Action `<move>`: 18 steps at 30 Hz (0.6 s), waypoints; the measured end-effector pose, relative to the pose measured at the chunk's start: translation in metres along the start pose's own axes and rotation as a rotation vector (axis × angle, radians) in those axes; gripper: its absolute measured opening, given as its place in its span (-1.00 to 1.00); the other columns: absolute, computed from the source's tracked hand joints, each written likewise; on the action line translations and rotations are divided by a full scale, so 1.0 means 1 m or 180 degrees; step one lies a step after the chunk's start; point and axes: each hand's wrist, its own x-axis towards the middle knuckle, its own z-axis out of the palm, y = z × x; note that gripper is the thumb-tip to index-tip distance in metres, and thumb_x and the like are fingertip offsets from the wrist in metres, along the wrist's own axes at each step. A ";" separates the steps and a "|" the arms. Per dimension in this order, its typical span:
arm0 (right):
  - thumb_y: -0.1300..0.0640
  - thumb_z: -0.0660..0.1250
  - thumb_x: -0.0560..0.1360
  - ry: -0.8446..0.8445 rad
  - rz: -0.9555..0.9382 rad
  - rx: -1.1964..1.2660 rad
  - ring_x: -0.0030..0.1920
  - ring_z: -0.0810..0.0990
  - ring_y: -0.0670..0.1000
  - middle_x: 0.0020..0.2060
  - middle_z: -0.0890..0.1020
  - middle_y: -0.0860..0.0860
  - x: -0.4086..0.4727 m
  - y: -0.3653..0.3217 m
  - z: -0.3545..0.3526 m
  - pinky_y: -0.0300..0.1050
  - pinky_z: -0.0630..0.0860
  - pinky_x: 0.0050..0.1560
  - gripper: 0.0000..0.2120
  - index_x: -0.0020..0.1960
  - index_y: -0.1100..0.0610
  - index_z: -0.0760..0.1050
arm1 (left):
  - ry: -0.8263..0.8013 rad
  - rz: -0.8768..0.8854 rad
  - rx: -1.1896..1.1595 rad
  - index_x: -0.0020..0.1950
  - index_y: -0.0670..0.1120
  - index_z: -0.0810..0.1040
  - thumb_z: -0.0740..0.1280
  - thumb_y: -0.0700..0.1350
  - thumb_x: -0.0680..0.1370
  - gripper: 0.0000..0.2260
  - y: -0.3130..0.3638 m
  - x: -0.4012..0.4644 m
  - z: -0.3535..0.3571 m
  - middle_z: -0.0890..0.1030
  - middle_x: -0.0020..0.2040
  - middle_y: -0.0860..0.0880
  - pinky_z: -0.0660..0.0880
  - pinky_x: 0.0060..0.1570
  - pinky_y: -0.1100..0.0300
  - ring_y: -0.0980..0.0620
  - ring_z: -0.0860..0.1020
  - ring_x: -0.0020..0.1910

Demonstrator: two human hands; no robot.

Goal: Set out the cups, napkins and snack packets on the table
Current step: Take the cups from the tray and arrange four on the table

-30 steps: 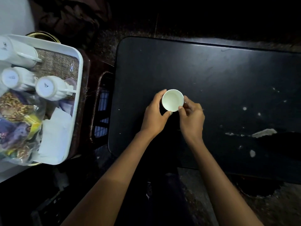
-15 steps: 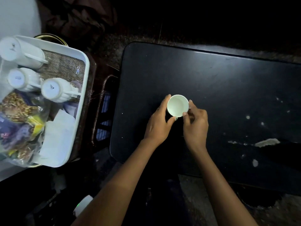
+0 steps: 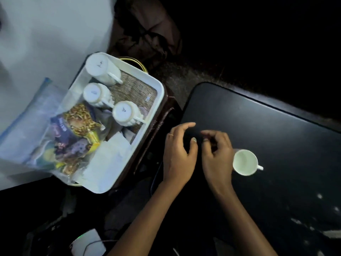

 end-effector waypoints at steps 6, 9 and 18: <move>0.31 0.25 0.48 -0.0570 -0.0479 -0.0075 -0.12 0.49 -0.16 -0.11 0.55 -0.04 0.031 -0.056 0.067 -0.34 0.40 -0.06 -0.81 0.01 0.15 0.57 | 0.0785 -0.0042 -0.0152 0.18 -0.16 0.50 0.28 -0.34 0.44 -0.67 -0.018 0.067 -0.072 0.56 0.14 -0.05 0.44 0.21 0.00 -0.03 0.52 0.16; 0.27 0.23 0.51 -0.0819 -0.0475 -0.0032 -0.12 0.51 -0.15 -0.07 0.55 -0.05 0.049 -0.079 0.098 -0.28 0.43 -0.07 -0.81 0.06 0.15 0.56 | 0.1074 -0.0023 0.0065 0.17 -0.18 0.51 0.27 -0.34 0.42 -0.67 -0.026 0.097 -0.107 0.56 0.15 -0.10 0.43 0.19 -0.05 -0.11 0.51 0.13; 0.19 0.21 0.54 -0.1542 0.0311 0.0222 -0.05 0.50 -0.04 0.01 0.58 0.05 0.099 -0.114 0.191 -0.10 0.43 0.01 -0.72 0.23 0.19 0.48 | 0.1180 -0.0838 0.0683 0.29 -0.15 0.42 0.28 -0.11 0.52 -0.65 -0.067 0.184 -0.174 0.46 0.29 -0.16 0.28 0.18 0.18 -0.13 0.39 0.29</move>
